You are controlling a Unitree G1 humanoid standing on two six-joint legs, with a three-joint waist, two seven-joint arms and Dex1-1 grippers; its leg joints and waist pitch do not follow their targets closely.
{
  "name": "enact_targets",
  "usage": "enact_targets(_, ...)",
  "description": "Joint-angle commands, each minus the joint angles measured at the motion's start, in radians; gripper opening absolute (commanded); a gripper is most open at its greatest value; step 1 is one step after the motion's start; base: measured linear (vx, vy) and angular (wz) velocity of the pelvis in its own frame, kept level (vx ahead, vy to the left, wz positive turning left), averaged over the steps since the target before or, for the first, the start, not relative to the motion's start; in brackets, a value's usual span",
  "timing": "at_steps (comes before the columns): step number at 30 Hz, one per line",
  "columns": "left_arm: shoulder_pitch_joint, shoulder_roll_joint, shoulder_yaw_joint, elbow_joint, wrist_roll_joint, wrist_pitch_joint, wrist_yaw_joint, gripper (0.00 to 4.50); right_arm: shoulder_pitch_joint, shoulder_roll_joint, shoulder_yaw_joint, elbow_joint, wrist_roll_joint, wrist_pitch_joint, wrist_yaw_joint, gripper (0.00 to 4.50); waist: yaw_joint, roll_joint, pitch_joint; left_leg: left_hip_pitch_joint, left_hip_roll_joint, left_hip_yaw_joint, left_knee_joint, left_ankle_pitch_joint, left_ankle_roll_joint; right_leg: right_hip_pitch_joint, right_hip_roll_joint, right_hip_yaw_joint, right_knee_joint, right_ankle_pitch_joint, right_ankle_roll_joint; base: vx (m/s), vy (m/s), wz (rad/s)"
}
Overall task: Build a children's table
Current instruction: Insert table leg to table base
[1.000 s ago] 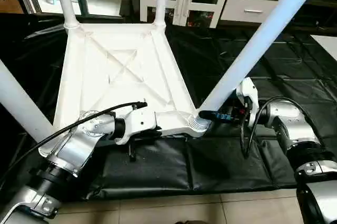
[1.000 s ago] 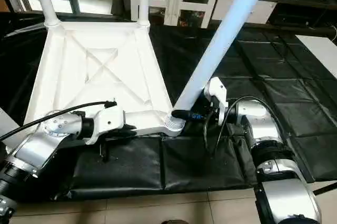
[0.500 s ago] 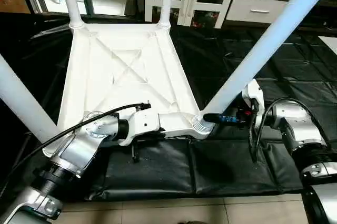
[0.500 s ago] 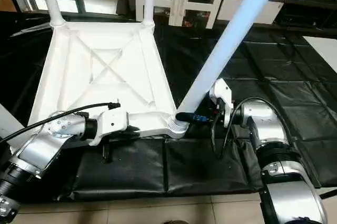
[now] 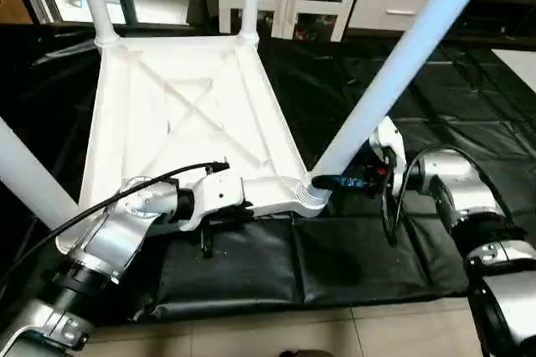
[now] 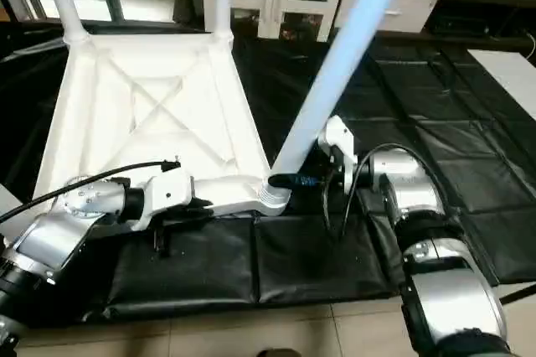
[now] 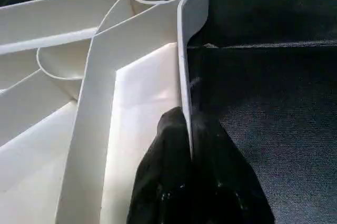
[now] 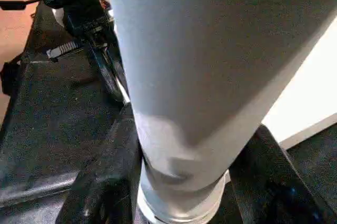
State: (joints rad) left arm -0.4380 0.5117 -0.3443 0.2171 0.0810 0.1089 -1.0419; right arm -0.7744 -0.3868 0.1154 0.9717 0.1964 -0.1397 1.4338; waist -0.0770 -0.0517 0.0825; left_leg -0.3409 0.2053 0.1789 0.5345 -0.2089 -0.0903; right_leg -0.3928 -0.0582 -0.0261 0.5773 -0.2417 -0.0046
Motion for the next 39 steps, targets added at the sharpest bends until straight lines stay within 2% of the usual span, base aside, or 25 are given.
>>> enact_targets(1, 0.007, -0.028, -0.058, 0.019, 0.029, 0.007, 0.016, 0.00, 0.063, 0.039, 0.226, 0.095, -0.213, 0.076, 0.086, 1.86, -0.002, 0.004, 0.003, -0.005, 0.045, -0.017, -0.078, -0.408, 0.025, -0.015, -0.070, 0.048, -0.097, -0.446, -0.165, 0.000, 0.000, 0.00)
enact_targets(2, 0.006, -0.030, -0.057, 0.019, 0.031, 0.008, 0.019, 0.00, 0.056, 0.039, 0.236, 0.096, -0.223, 0.067, 0.088, 1.86, 0.000, 0.002, 0.002, -0.002, 0.045, -0.013, -0.076, -0.406, 0.027, -0.017, -0.069, 0.048, -0.099, -0.435, -0.171, 0.000, 0.000, 0.00)
enact_targets(3, 0.008, -0.032, -0.055, 0.017, 0.031, 0.009, 0.020, 0.00, 0.049, 0.041, 0.243, 0.096, -0.231, 0.060, 0.094, 1.86, 0.003, 0.006, 0.005, 0.003, 0.046, -0.009, -0.075, -0.408, 0.027, -0.022, -0.071, 0.051, -0.099, -0.434, -0.177, 0.000, 0.000, 0.00)
enact_targets(5, 0.008, -0.033, -0.055, 0.016, 0.032, 0.010, 0.022, 0.00, 0.044, 0.043, 0.249, 0.094, -0.237, 0.049, 0.099, 1.86, 0.006, 0.009, -0.002, 0.009, 0.048, -0.006, -0.072, -0.396, 0.021, -0.020, -0.070, 0.051, -0.099, -0.401, -0.186, 0.000, 0.000, 0.00)
enact_targets(6, 0.008, -0.037, -0.053, 0.015, 0.035, 0.012, 0.024, 0.00, 0.036, 0.048, 0.257, 0.088, -0.247, 0.025, 0.101, 1.86, 0.007, 0.006, 0.002, 0.009, 0.050, -0.005, -0.077, -0.408, 0.012, -0.020, -0.064, 0.047, -0.094, -0.359, -0.195, 0.000, 0.000, 0.00)
enact_targets(8, 0.009, -0.038, -0.052, 0.014, 0.035, 0.012, 0.025, 0.00, 0.032, 0.053, 0.256, 0.081, -0.248, 0.012, 0.098, 1.86, 0.004, 0.002, -0.001, 0.006, 0.048, -0.011, -0.078, -0.443, 0.002, -0.014, -0.066, 0.045, -0.093, -0.397, -0.184, 0.000, 0.000, 0.00)
enact_targets(10, 0.007, -0.040, -0.052, 0.017, 0.036, 0.011, 0.027, 0.00, 0.029, 0.056, 0.250, 0.075, -0.243, 0.012, 0.097, 1.86, 0.004, 0.002, -0.007, 0.006, 0.047, -0.009, -0.077, -0.420, 0.004, -0.014, -0.065, 0.050, -0.092, -0.370, -0.184, 0.000, 0.000, 0.00)
enact_targets(14, 0.003, -0.045, -0.052, 0.023, 0.040, 0.008, 0.031, 0.00, 0.035, 0.059, 0.222, 0.071, -0.230, -0.010, 0.075, 1.86, 0.012, 0.004, -0.015, 0.021, 0.050, 0.006, -0.069, -0.350, 0.021, -0.015, -0.059, 0.052, -0.085, -0.245, -0.220, 0.000, 0.000, 0.00)
enact_targets(16, 0.000, -0.049, -0.048, 0.026, 0.042, 0.005, 0.035, 0.00, 0.070, 0.057, 0.152, 0.070, -0.190, -0.053, 0.014, 1.86, 0.024, 0.004, -0.018, 0.024, 0.052, 0.020, -0.062, -0.276, 0.040, -0.008, -0.057, 0.056, -0.075, -0.147, -0.240, 0.000, 0.000, 0.00)
enact_targets(17, 0.000, -0.049, -0.047, 0.027, 0.043, 0.003, 0.038, 0.00, 0.087, 0.060, 0.115, 0.070, -0.159, -0.070, -0.017, 1.86, 0.021, 0.003, -0.019, 0.008, 0.051, 0.018, -0.065, -0.241, 0.045, 0.005, -0.057, 0.054, -0.066, -0.105, -0.246, 0.000, 0.000, 0.00)
enact_targets(19, 0.000, -0.050, -0.047, 0.027, 0.044, 0.003, 0.039, 0.00, 0.089, 0.061, 0.110, 0.070, -0.155, -0.071, -0.022, 1.86, 0.021, 0.002, -0.021, 0.008, 0.049, 0.019, -0.063, -0.221, 0.050, 0.008, -0.057, 0.053, -0.064, -0.078, -0.250, 0.000, 0.000, 0.00)
enact_targets(21, -0.003, -0.053, -0.043, 0.032, 0.046, -0.004, 0.053, 0.00, 0.118, 0.085, 0.007, 0.063, -0.065, -0.082, -0.092, 1.86, 0.023, 0.003, -0.018, 0.011, 0.048, 0.021, -0.063, -0.260, 0.047, 0.003, -0.059, 0.055, -0.072, -0.142, -0.245, 0.000, 0.000, 0.00)
enact_targets(22, -0.003, -0.054, -0.042, 0.033, 0.047, -0.006, 0.056, 0.00, 0.123, 0.090, -0.015, 0.060, -0.047, -0.082, -0.104, 1.86, 0.025, 0.007, -0.017, 0.012, 0.047, 0.022, -0.064, -0.275, 0.043, 0.002, -0.061, 0.057, -0.076, -0.163, -0.240, 0.000, 0.000, 0.00)
enact_targets(24, -0.006, -0.058, -0.038, 0.037, 0.049, -0.011, 0.062, 0.00, 0.139, 0.106, -0.088, 0.043, 0.018, -0.088, -0.142, 1.86, 0.024, 0.002, -0.017, 0.009, 0.050, 0.017, -0.067, -0.313, 0.037, 0.001, -0.062, 0.057, -0.079, -0.228, -0.227, 0.000, 0.000, 0.00)
enact_targets(25, -0.009, -0.060, -0.035, 0.044, 0.051, -0.016, 0.066, 0.00, 0.148, 0.116, -0.143, 0.024, 0.070, -0.081, -0.168, 1.86, 0.026, 0.013, -0.019, 0.011, 0.050, 0.014, -0.068, -0.317, 0.033, 0.001, -0.063, 0.057, -0.080, -0.243, -0.220, 0.000, 0.000, 0.00)
enact_targets(26, -0.010, -0.061, -0.035, 0.046, 0.052, -0.018, 0.066, 0.00, 0.151, 0.119, -0.161, 0.016, 0.088, -0.076, -0.176, 1.86, 0.025, 0.007, -0.021, 0.012, 0.049, 0.017, -0.064, -0.302, 0.041, 0.000, -0.061, 0.058, -0.079, -0.223, -0.226, 0.000, 0.000, 0.00)
enact_targets(27, -0.014, -0.062, -0.033, 0.052, 0.055, -0.023, 0.068, 0.00, 0.158, 0.128, -0.207, -0.006, 0.133, -0.074, -0.198, 1.86, 0.025, 0.017, -0.020, 0.006, 0.050, 0.013, -0.068, -0.292, 0.040, 0.005, -0.062, 0.056, -0.075, -0.215, -0.229, 0.000, 0.000, 0.00)
enact_targets(28, -0.014, -0.062, -0.033, 0.052, 0.055, -0.023, 0.068, 0.00, 0.158, 0.128, -0.207, -0.006, 0.133, -0.074, -0.198, 1.86, 0.023, 0.014, -0.022, 0.004, 0.050, 0.014, -0.067, -0.271, 0.043, 0.008, -0.061, 0.054, -0.074, -0.193, -0.230, 0.000, 0.000, 0.00)
enact_targets(30, -0.020, -0.062, -0.032, 0.059, 0.057, -0.028, 0.069, 0.00, 0.163, 0.137, -0.260, -0.036, 0.185, -0.081, -0.225, 1.86, 0.025, 0.018, -0.027, 0.006, 0.050, 0.019, -0.058, -0.196, 0.065, 0.010, -0.059, 0.052, -0.065, -0.093, -0.254, 0.000, 0.000, 0.00)
enact_targets(31, -0.025, -0.061, -0.031, 0.065, 0.061, -0.035, 0.073, 0.00, 0.169, 0.149, -0.319, -0.072, 0.247, -0.075, -0.267, 1.86, 0.027, 0.023, -0.030, 0.001, 0.047, 0.023, -0.052, -0.143, 0.086, 0.016, -0.059, 0.052, -0.057, -0.021, -0.271, 0.000, 0.000, 0.00)
enact_targets(33, -0.026, -0.062, -0.030, 0.066, 0.061, -0.036, 0.075, 0.00, 0.172, 0.154, -0.343, -0.090, 0.274, -0.070, -0.284, 1.86, 0.025, 0.019, -0.032, -0.004, 0.044, 0.024, -0.047, -0.117, 0.099, 0.019, -0.059, 0.052, -0.051, 0.019, -0.281, 0.000, 0.000, 0.00)
enact_targets(34, -0.026, -0.062, -0.030, 0.066, 0.061, -0.037, 0.076, 0.00, 0.174, 0.155, -0.345, -0.094, 0.277, -0.068, -0.286, 1.86, 0.026, 0.019, -0.035, -0.010, 0.042, 0.026, -0.039, -0.065, 0.125, 0.022, -0.058, 0.055, -0.040, 0.097, -0.294, 0.000, 0.000, 0.00)
enact_targets(35, -0.028, -0.066, -0.028, 0.070, 0.062, -0.040, 0.083, 0.00, 0.194, 0.166, -0.367, -0.133, 0.303, -0.054, -0.301, 1.86, 0.027, 0.024, -0.034, -0.012, 0.041, 0.026, -0.036, -0.053, 0.133, 0.022, -0.058, 0.055, -0.037, 0.119, -0.298, 0.000, 0.000, 0.00)
enact_targets(37, -0.030, -0.069, -0.029, 0.074, 0.063, -0.043, 0.089, 0.00, 0.227, 0.174, -0.362, -0.174, 0.304, -0.048, -0.293, 1.86, 0.031, 0.022, -0.032, -0.009, 0.042, 0.030, -0.031, -0.041, 0.153, 0.020, -0.057, 0.054, -0.033, 0.158, -0.294, 0.000, 0.000, 0.00)
enact_targets(39, -0.031, -0.071, -0.029, 0.076, 0.064, -0.045, 0.091, 0.00, 0.245, 0.177, -0.353, -0.191, 0.298, -0.049, -0.283, 1.86, 0.030, 0.021, -0.030, -0.013, 0.040, 0.030, -0.032, -0.064, 0.155, 0.021, -0.058, 0.052, -0.036, 0.114, -0.292, 0.000, 0.000, 0.00)
